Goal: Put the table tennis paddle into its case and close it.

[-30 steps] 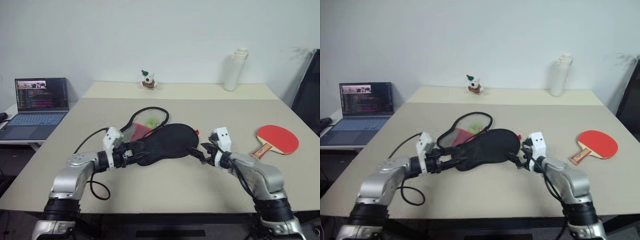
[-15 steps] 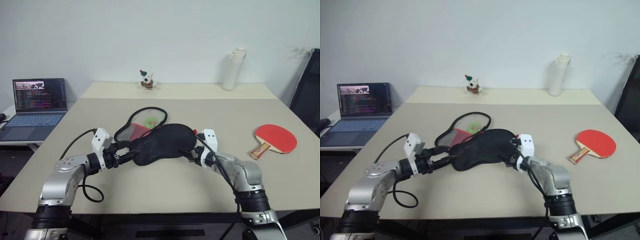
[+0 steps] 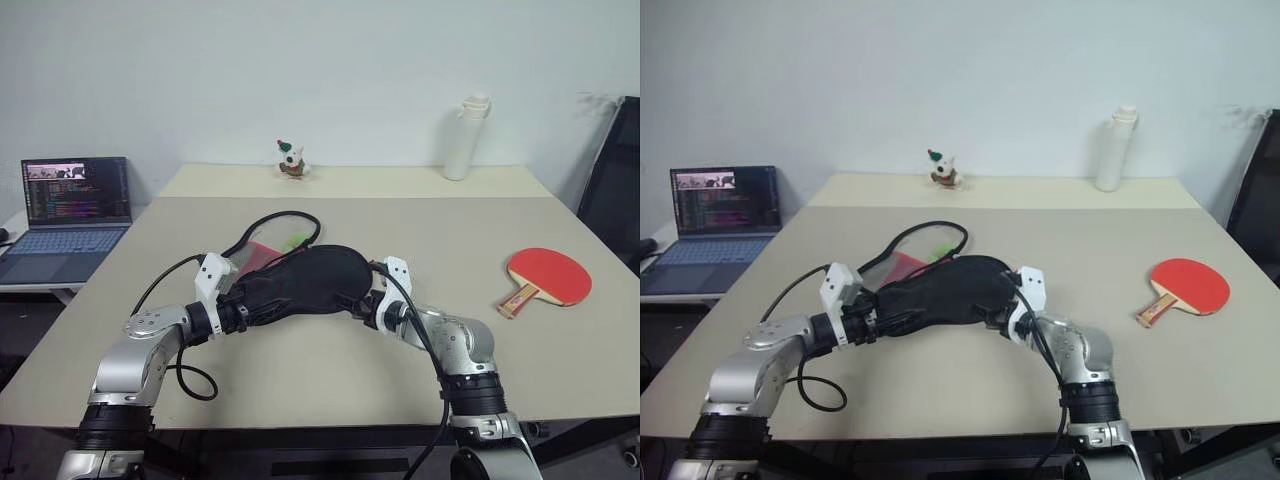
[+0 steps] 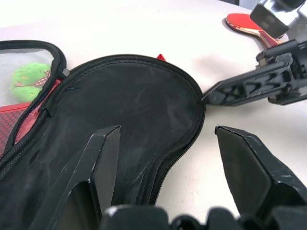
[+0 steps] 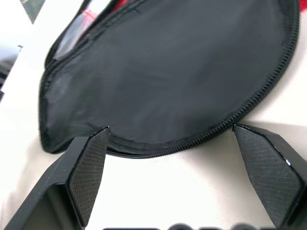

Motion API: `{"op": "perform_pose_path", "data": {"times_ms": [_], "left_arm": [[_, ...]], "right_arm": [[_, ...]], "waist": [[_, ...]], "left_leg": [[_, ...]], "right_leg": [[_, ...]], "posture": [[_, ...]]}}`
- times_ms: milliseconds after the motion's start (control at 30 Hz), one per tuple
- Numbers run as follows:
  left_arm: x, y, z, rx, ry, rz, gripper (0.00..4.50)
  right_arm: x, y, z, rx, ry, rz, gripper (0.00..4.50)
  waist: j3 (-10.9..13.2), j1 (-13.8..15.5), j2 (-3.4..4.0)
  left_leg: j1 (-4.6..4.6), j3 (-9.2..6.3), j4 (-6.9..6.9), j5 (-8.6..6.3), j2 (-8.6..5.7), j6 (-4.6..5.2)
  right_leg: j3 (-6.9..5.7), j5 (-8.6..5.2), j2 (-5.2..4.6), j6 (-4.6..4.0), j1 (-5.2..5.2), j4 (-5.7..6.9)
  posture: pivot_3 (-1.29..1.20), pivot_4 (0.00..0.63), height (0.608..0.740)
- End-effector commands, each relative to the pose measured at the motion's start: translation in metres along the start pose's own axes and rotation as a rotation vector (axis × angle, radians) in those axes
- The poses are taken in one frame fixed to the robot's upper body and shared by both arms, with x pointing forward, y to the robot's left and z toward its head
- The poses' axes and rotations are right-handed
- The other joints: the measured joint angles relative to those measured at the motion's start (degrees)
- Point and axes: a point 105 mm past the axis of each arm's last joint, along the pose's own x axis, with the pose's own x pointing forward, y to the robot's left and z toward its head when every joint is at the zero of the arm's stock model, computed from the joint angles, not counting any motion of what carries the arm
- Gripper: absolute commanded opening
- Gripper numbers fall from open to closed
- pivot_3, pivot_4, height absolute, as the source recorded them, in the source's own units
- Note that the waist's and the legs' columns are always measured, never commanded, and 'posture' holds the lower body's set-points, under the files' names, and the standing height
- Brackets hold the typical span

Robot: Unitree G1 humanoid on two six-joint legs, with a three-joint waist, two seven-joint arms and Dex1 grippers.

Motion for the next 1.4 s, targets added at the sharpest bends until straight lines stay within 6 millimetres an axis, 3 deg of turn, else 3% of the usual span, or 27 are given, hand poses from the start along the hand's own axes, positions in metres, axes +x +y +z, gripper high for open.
{"op": "perform_pose_path", "data": {"times_ms": [33, 200, 367, 500, 733, 1033, 1200, 1400], "left_arm": [[0.0, -0.003, 0.017, 0.046, -0.043, -0.009, 3.39], [0.002, -0.004, 0.017, 0.045, -0.045, -0.01, 3.45], [0.003, -0.005, 0.016, 0.042, -0.047, -0.009, 3.45], [0.004, -0.007, 0.016, 0.04, -0.051, -0.01, 3.45], [0.006, -0.011, 0.015, 0.04, -0.055, -0.018, 3.45], [0.02, -0.028, 0.025, 0.06, -0.092, -0.081, 3.45], [0.027, -0.036, 0.029, 0.069, -0.104, -0.112, 3.45], [0.033, -0.044, 0.028, 0.074, -0.104, -0.139, 3.45]], "right_arm": [[0.004, -0.001, -0.003, -0.05, -0.012, -0.049, 4.5], [0.013, 0.011, -0.007, -0.088, -0.005, -0.049, 3.29], [0.017, 0.016, -0.002, -0.099, -0.018, -0.046, 1.49], [0.017, 0.008, 0.002, -0.126, -0.03, -0.081, 0.07], [0.006, -0.016, 0.022, -0.178, -0.058, -0.121, 0.03], [-0.041, -0.079, 0.068, -0.377, 0.013, -0.15, 0.03], [-0.057, -0.103, 0.097, -0.515, 0.056, -0.165, 0.03], [-0.057, -0.122, 0.127, -0.679, 0.097, -0.2, 0.03]], "waist": [[0.0, -0.1, 0.0], [0.0, -0.3, -0.01], [0.0, -0.5, -0.02], [0.0, -0.5, -0.01], [0.0, -0.4, -0.01], [0.0, -0.2, 0.0], [0.0, -0.4, 0.01], [0.1, -0.5, 0.04]], "left_leg": [[0.0, 0.0, 0.0, 0.0, 0.0, 0.0], [0.03, 0.01, 0.01, 0.0, 0.0, 0.0], [0.03, 0.02, -0.01, 0.0, 0.03, 0.0], [-0.02, 0.06, -0.05, 0.0, 0.05, 0.0], [-0.02, 0.07, -0.02, 0.0, 0.0, 0.0], [-0.14, 0.12, -0.06, 0.0, -0.08, 0.0], [-0.14, 0.19, -0.08, 0.0, -0.02, 0.01], [-0.11, 0.43, -0.08, 0.0, -0.04, 0.01]], "right_leg": [[0.0, -0.01, 0.0, 0.01, 0.0, 0.0], [0.01, -0.05, 0.0, 0.09, 0.0, 0.03], [0.03, -0.05, 0.01, 0.08, -0.03, 0.05], [0.06, -0.03, 0.01, 0.04, -0.15, 0.1], [0.07, -0.06, 0.0, 0.07, -0.17, 0.18], [0.09, -0.03, -0.05, 0.06, -0.19, -0.02], [0.08, -0.05, 0.06, 0.08, -0.22, -0.01], [0.17, -0.15, 0.08, 0.25, -0.22, -0.02]], "posture": [[0.0, 0.15, 0.74], [0.0, 0.15, 0.74], [0.0, 0.15, 0.74], [0.0, 0.15, 0.74], [0.0, 0.15, 0.74], [0.0, 0.15, 0.74], [0.0, 0.15, 0.74], [0.0, 0.15, 0.74]]}}
